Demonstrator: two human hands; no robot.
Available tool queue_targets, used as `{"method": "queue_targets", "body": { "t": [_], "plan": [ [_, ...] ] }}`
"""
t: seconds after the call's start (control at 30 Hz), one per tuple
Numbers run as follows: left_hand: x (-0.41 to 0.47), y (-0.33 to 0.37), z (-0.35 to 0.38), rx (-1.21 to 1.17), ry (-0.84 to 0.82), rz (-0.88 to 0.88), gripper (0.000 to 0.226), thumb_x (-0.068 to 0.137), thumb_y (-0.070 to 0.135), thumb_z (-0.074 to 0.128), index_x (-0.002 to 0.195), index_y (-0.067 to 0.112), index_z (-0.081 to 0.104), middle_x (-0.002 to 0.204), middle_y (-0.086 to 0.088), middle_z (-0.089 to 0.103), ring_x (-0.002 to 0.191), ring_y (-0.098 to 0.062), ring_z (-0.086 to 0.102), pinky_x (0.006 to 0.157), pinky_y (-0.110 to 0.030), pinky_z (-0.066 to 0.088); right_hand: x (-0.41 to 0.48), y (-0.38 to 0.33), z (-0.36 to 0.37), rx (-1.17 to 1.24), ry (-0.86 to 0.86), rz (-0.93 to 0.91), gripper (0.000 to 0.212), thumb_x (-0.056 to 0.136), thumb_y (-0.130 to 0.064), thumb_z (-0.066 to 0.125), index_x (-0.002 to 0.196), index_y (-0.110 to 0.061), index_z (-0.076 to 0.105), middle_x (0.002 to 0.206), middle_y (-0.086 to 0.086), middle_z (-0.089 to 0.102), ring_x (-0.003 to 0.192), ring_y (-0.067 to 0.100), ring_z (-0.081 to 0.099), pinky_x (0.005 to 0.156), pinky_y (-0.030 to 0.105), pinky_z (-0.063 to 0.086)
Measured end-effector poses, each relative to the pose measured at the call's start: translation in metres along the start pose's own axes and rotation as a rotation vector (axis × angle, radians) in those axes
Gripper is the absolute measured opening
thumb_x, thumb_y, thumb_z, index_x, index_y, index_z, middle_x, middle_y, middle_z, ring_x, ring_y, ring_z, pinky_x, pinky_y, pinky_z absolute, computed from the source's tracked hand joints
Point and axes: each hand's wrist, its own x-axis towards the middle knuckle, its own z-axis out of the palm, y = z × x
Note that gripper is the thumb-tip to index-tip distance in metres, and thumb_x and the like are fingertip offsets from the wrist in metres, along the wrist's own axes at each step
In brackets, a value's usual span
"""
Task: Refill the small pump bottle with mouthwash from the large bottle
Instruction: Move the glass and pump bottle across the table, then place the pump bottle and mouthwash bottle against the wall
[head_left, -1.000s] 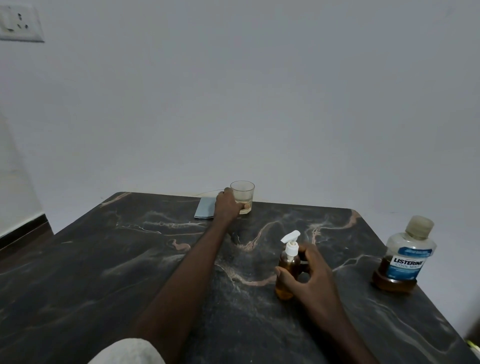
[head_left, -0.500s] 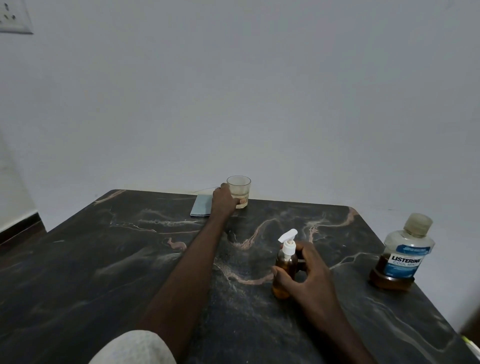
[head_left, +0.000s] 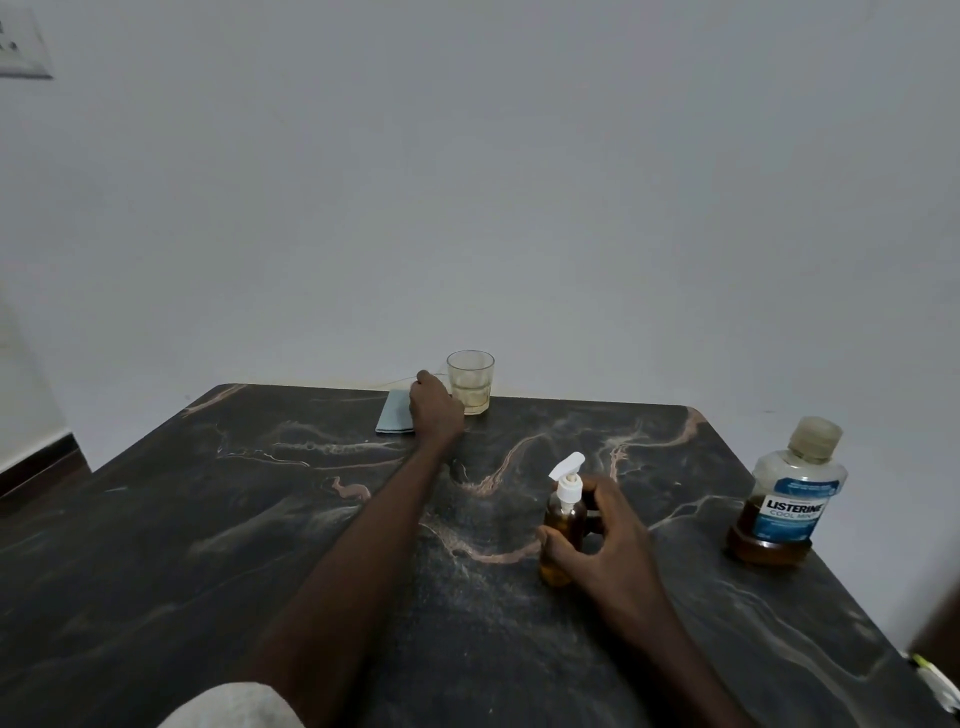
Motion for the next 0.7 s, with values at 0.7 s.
{"method": "queue_targets", "body": {
  "t": [0.7],
  "plan": [
    [-0.121, -0.068, -0.077, 0.429, -0.456, 0.462, 0.048, 0.11, 0.039, 0.035, 0.148, 0.013, 0.049, 0.161, -0.01, 0.041, 0.154, -0.029, 0.029, 0.127, -0.051, 0.019, -0.016, -0.014, -0.007, -0.057, -0.028, 0.212, 0.055, 0.084, -0.032, 0.084, 0.129, -0.026, 0.053, 0.12, -0.008, 0.062, 0.103, 0.01, 0.064, 0.087, 0.032, 0.057]
  ]
}}
